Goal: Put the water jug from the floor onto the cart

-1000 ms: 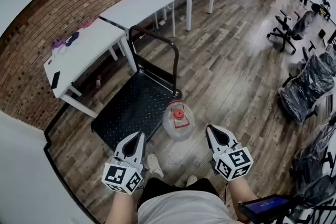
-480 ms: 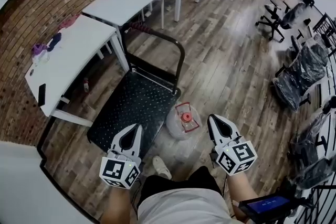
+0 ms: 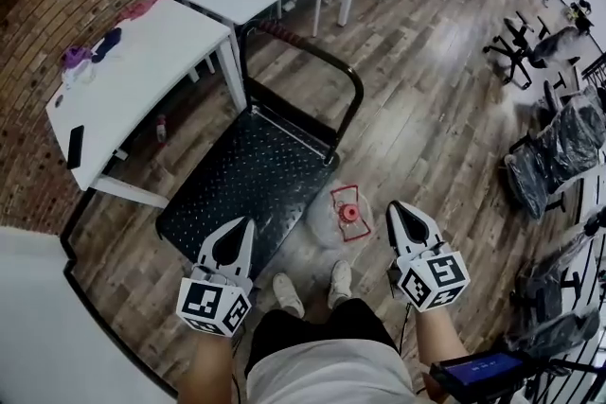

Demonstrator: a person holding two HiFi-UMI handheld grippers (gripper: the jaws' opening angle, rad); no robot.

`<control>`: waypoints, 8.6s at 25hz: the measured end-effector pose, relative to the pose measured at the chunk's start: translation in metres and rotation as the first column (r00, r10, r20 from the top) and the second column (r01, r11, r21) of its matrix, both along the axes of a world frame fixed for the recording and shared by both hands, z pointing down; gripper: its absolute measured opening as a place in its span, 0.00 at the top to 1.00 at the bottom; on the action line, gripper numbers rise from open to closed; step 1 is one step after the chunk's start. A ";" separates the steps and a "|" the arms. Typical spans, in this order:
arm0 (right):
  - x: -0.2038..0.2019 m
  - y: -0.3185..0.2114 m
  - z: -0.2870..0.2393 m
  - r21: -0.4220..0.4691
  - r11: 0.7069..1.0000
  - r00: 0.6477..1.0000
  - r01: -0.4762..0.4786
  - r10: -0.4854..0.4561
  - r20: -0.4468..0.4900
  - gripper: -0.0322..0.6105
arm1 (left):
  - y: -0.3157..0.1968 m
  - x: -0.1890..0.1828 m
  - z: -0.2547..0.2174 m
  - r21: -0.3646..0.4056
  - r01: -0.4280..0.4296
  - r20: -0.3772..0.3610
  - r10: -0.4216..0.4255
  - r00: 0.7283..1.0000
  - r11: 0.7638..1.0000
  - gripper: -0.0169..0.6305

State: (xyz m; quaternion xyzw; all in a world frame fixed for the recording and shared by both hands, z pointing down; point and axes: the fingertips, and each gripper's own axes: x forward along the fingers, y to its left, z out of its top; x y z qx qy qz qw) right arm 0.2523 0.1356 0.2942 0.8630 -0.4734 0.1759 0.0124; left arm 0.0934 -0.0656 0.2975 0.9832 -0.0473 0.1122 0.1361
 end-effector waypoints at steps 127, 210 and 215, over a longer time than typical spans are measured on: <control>-0.036 -0.169 0.184 -0.380 0.748 0.827 0.544 -0.555 0.090 0.47 | -0.077 -0.177 0.118 0.117 0.622 0.143 -0.633 0.761 0.774 0.98; -0.217 -0.321 0.268 -0.369 0.505 0.567 0.780 -0.820 0.077 0.47 | -0.084 -0.334 0.212 0.008 0.818 0.236 -0.796 0.558 0.576 0.98; -0.210 -0.323 0.219 -0.321 0.547 0.586 0.773 -0.810 0.029 0.47 | -0.099 -0.318 0.183 0.019 0.796 0.195 -0.783 0.591 0.606 0.98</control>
